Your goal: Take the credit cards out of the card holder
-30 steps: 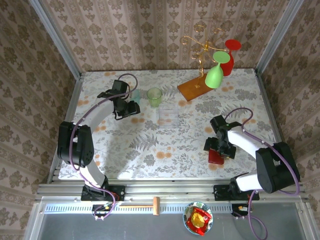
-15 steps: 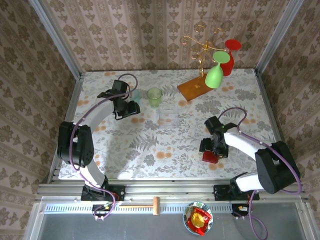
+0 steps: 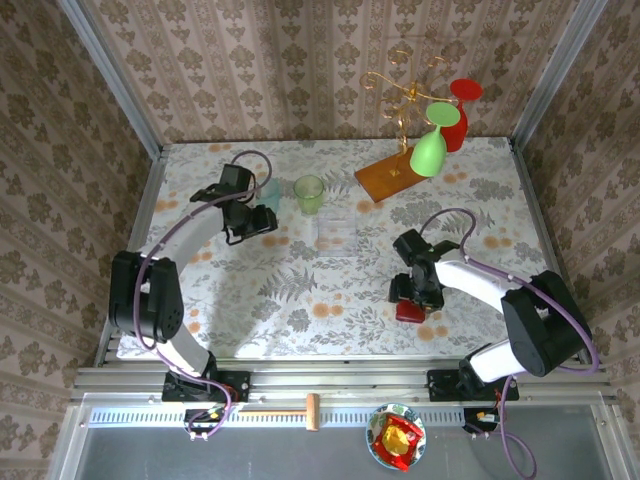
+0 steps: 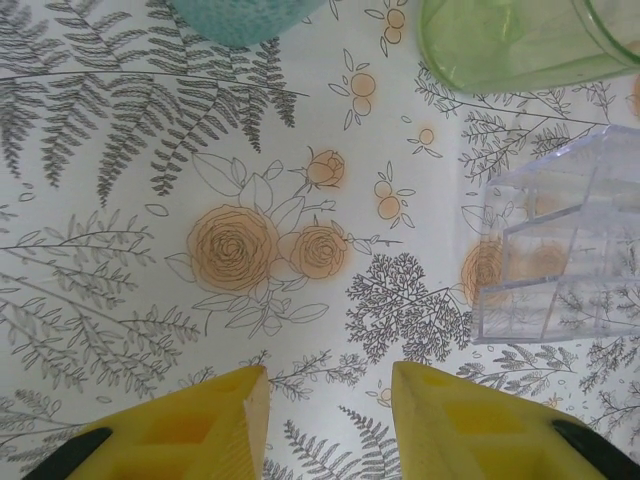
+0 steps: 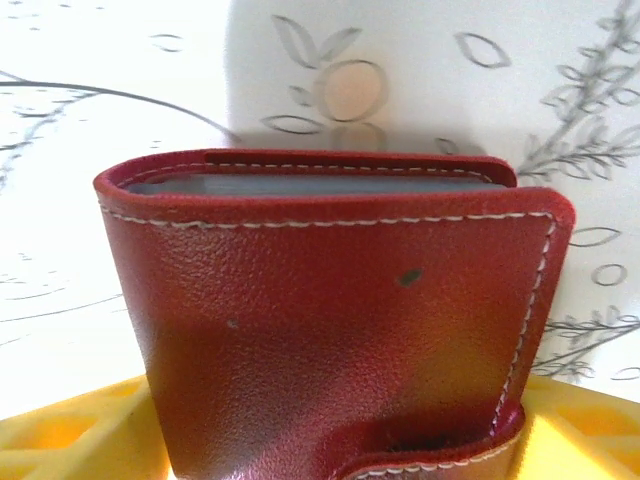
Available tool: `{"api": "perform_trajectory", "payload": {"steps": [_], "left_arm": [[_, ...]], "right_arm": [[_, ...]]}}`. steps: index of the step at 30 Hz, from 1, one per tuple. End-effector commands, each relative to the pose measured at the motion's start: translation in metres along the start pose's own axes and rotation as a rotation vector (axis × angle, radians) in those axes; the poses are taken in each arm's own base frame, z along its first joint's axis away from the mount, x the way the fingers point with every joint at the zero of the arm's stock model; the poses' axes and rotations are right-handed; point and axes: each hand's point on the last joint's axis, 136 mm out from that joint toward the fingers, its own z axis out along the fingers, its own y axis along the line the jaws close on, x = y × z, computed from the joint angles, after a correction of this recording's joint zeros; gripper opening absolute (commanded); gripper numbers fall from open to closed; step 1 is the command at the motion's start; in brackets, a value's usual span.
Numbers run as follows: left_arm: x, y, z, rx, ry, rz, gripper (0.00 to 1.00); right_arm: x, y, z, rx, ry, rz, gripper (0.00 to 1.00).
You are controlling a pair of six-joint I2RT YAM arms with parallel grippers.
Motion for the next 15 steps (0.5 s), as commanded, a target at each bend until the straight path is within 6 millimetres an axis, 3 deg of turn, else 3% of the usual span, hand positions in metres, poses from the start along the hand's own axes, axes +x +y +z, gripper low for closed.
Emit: {"api": "perform_trajectory", "payload": {"steps": [1,7,15], "left_arm": [[-0.005,0.005,-0.013,0.003,-0.049,-0.005,0.38],[-0.001,0.011,-0.022,0.017,-0.071,-0.018,0.38],[0.008,0.006,-0.025,0.082,-0.078,-0.009,0.39]], "right_arm": [[-0.003,0.02,-0.008,-0.025,-0.005,0.009,0.76],[-0.004,0.063,-0.017,-0.064,-0.028,-0.029,0.75],[0.001,0.129,-0.013,-0.086,-0.027,-0.096,0.76]]}}
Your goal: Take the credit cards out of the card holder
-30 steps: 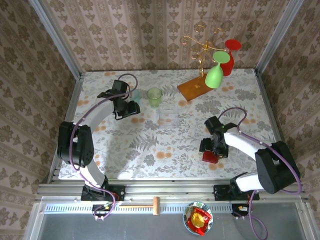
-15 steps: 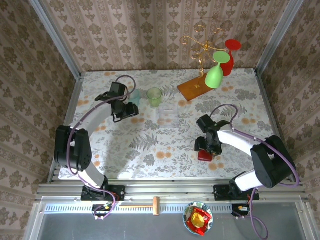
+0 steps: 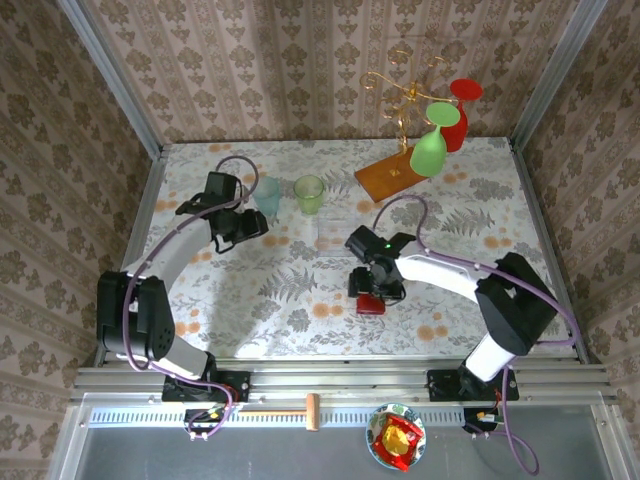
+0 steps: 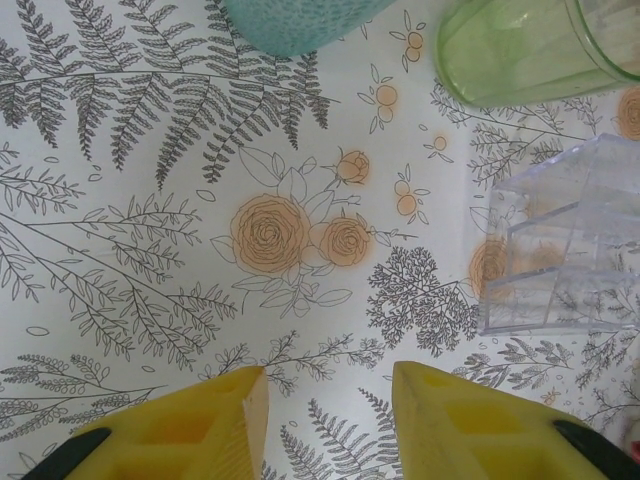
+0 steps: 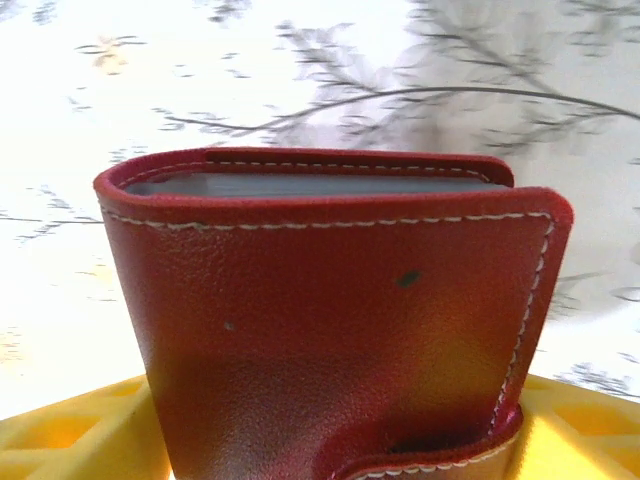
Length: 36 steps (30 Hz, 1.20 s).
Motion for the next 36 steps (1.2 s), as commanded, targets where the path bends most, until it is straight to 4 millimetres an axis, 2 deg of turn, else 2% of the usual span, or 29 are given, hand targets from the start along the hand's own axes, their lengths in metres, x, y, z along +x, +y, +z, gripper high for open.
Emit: {"api": "perform_trajectory", "payload": {"steps": [1,7,10,17,21,31,36], "left_arm": [[0.001,-0.01,-0.008,0.065,-0.014,0.019,0.39],[0.012,-0.015,-0.019,0.079,0.023,0.093,0.4],[0.018,-0.014,-0.027,0.067,0.038,0.133,0.4],[0.024,-0.023,-0.037,0.133,0.002,0.118,0.4],[0.022,-0.022,-0.038,0.122,-0.019,0.117,0.41],[0.015,-0.026,-0.028,0.142,-0.038,0.039,0.4],[0.022,-0.027,-0.021,0.122,-0.022,0.046,0.41]], "right_arm": [[-0.004,0.029,0.002,-0.013,-0.002,0.016,0.76],[-0.012,0.066,0.013,-0.016,-0.01,-0.013,0.76],[-0.017,0.073,0.021,-0.004,-0.006,-0.018,0.76],[-0.022,0.075,0.032,0.032,0.001,-0.032,0.78],[-0.024,0.074,0.034,0.035,-0.009,-0.032,0.78],[-0.035,0.072,0.035,0.028,-0.015,-0.037,0.78],[-0.035,0.07,0.032,0.031,-0.011,-0.049,0.87]]}}
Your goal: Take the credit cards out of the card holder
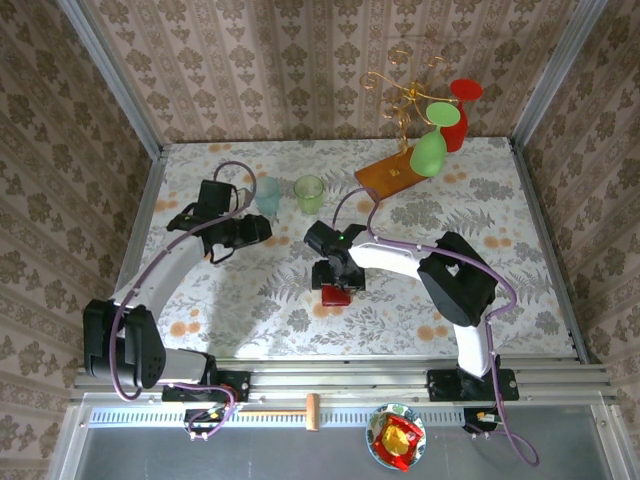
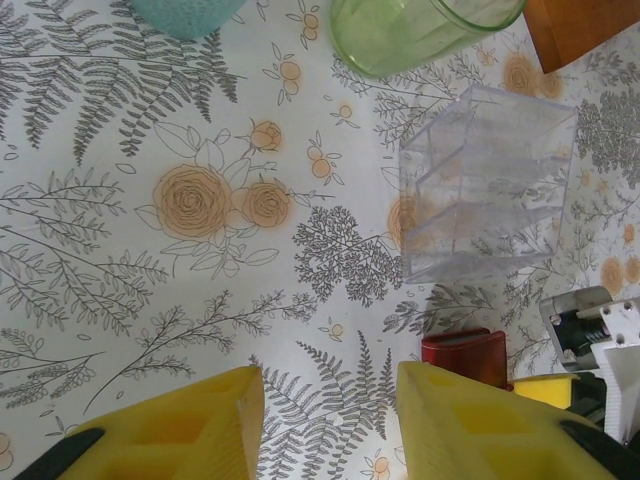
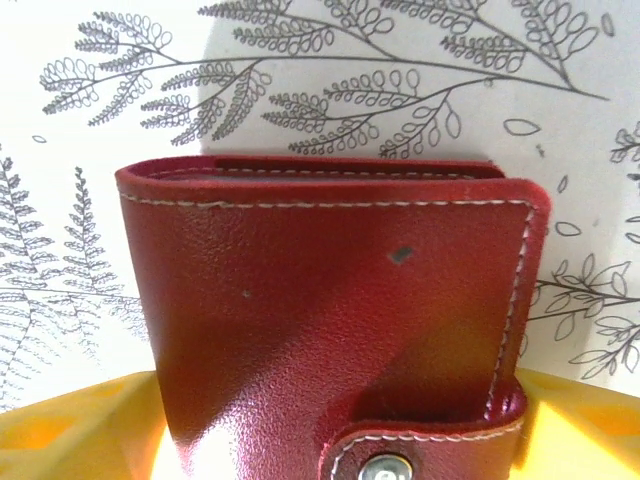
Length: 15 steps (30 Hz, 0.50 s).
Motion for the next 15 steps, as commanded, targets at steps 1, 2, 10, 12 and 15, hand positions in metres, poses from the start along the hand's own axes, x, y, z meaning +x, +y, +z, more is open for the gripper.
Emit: {"api": "perform_trajectory", "payload": {"steps": [1,2,10,12,15], "left_arm": [[0.006,-0.001,0.008,-0.005,0.013,-0.022,0.41],[0.006,-0.001,0.01,-0.005,0.015,-0.025,0.41],[0.016,-0.007,0.022,0.04,0.036,-0.091,0.4],[0.016,-0.007,0.026,0.056,0.029,-0.111,0.39],[0.017,-0.005,0.029,0.051,0.028,-0.123,0.39]], "right_arm": [[-0.006,-0.003,-0.006,0.023,-0.018,-0.011,0.89],[-0.007,-0.002,-0.009,0.013,-0.024,-0.012,0.89],[-0.011,-0.01,-0.044,-0.038,-0.065,-0.008,0.86],[-0.009,-0.01,-0.048,-0.058,-0.055,-0.027,0.82],[-0.004,-0.014,-0.048,-0.037,-0.016,-0.031,0.73]]}}
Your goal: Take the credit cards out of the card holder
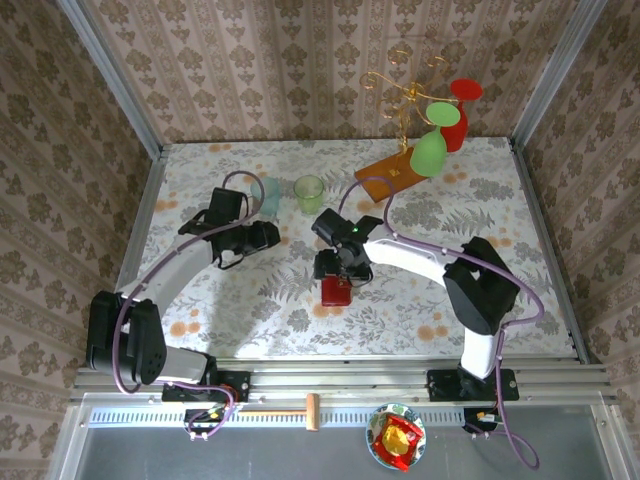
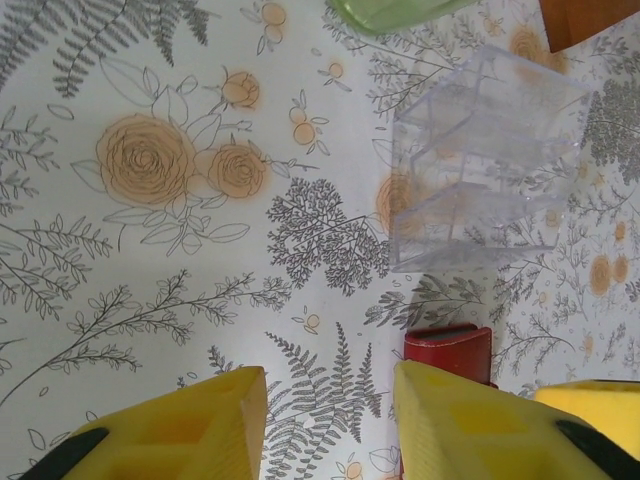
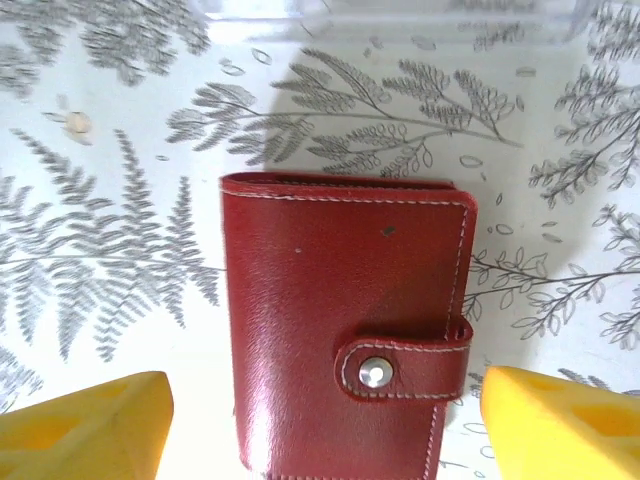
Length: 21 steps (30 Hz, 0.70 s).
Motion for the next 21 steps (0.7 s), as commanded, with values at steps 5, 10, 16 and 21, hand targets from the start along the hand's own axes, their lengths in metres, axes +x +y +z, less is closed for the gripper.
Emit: {"api": "perform_trajectory", "payload": {"steps": [5,10,16,21], "left_arm": [[-0.005,-0.001,0.003,0.018,-0.012,-0.029,0.39],[-0.005,0.005,0.0,-0.008,-0.017,-0.014,0.39],[-0.006,0.008,0.001,-0.003,-0.011,-0.01,0.39],[-0.008,0.01,0.0,-0.003,-0.013,-0.015,0.39]], "right_arm": [[0.018,-0.015,0.007,0.068,0.114,-0.02,0.5],[0.017,-0.011,0.011,0.068,0.126,-0.016,0.42],[0.017,-0.011,0.019,0.082,0.141,0.001,0.39],[0.019,-0.009,0.025,0.079,0.154,0.012,0.37]]}}
